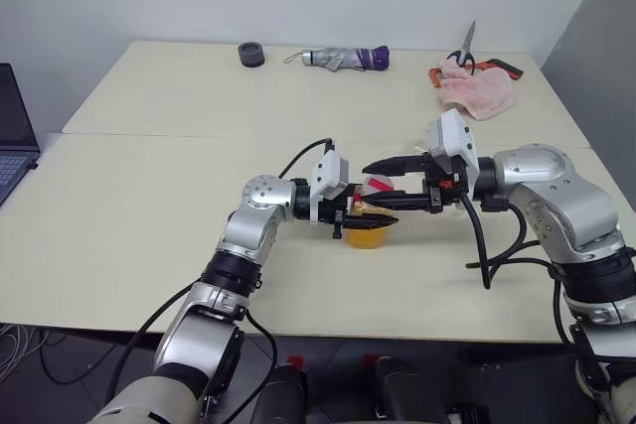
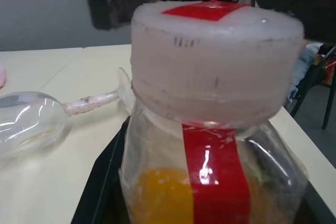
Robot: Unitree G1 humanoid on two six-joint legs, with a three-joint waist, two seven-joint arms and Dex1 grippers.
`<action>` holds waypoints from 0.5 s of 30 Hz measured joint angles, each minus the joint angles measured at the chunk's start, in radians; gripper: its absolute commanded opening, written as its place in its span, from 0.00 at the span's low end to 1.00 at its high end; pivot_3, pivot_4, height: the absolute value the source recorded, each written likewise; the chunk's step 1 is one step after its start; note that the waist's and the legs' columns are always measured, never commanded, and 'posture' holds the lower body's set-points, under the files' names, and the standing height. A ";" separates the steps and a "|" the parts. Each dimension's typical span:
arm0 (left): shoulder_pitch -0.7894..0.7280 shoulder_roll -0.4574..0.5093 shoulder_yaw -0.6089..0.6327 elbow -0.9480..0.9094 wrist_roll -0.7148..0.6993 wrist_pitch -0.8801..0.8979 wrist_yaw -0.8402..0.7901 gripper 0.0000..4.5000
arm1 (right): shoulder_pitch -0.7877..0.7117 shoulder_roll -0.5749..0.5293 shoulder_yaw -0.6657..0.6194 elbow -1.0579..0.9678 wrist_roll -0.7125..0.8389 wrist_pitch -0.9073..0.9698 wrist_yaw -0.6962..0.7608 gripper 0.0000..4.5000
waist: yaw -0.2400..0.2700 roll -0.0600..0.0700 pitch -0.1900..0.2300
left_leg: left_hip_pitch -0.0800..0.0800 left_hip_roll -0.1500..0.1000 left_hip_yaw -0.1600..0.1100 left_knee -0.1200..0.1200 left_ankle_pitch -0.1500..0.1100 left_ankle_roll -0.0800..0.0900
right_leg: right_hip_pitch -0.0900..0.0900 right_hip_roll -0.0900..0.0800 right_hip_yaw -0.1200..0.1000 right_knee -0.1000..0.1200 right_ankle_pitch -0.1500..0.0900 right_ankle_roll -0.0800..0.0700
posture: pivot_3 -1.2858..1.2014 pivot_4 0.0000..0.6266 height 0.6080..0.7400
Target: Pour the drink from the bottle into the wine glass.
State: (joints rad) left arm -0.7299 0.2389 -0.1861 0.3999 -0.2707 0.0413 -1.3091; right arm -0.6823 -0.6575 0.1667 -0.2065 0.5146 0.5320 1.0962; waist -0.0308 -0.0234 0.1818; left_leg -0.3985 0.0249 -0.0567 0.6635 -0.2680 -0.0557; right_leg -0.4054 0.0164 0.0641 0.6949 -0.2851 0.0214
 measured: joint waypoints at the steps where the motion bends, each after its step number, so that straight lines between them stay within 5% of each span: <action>1: 0.000 -0.001 0.003 0.000 -0.003 0.002 0.014 0.40 | 0.031 0.001 -0.017 -0.026 0.005 0.016 -0.026 0.80 | 0.000 0.000 0.000 | 0.000 0.000 0.000 0.000 0.000 0.000 | 0.000 0.000 0.000 0.000 0.000 0.000 | 0.52 0.24 1.00; 4: 0.001 0.002 0.028 -0.001 -0.007 0.004 0.037 0.40 | 0.109 0.006 -0.078 -0.118 0.034 0.074 -0.112 1.00 | 0.001 0.000 0.000 | -0.001 0.000 0.000 0.000 0.000 0.000 | -0.001 0.000 0.001 0.000 0.000 0.000 | 0.52 0.24 1.00; 8: 0.001 -0.003 0.039 0.004 -0.007 0.005 0.065 0.40 | 0.232 0.073 -0.184 -0.371 0.089 0.204 -0.362 1.00 | 0.002 0.000 0.000 | -0.001 0.001 0.000 0.000 0.000 0.000 | -0.001 0.000 0.001 0.000 0.000 0.000 | 0.52 0.24 1.00; 15: -0.022 -0.031 0.042 0.066 -0.003 -0.007 0.091 0.40 | 0.317 0.315 -0.111 -0.564 -0.038 0.325 -0.814 1.00 | -0.002 0.000 0.000 | 0.000 0.000 0.000 0.000 0.000 0.000 | -0.001 0.001 0.001 0.002 0.000 0.000 | 0.52 0.24 1.00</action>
State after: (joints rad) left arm -0.7519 0.2079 -0.1440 0.4663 -0.2737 0.0346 -1.2177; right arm -0.3650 -0.3429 0.0557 -0.7703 0.4765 0.8571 0.2823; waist -0.0328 -0.0234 0.1819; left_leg -0.3987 0.0254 -0.0564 0.6638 -0.2678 -0.0561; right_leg -0.4066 0.0179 0.0654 0.6965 -0.2853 0.0218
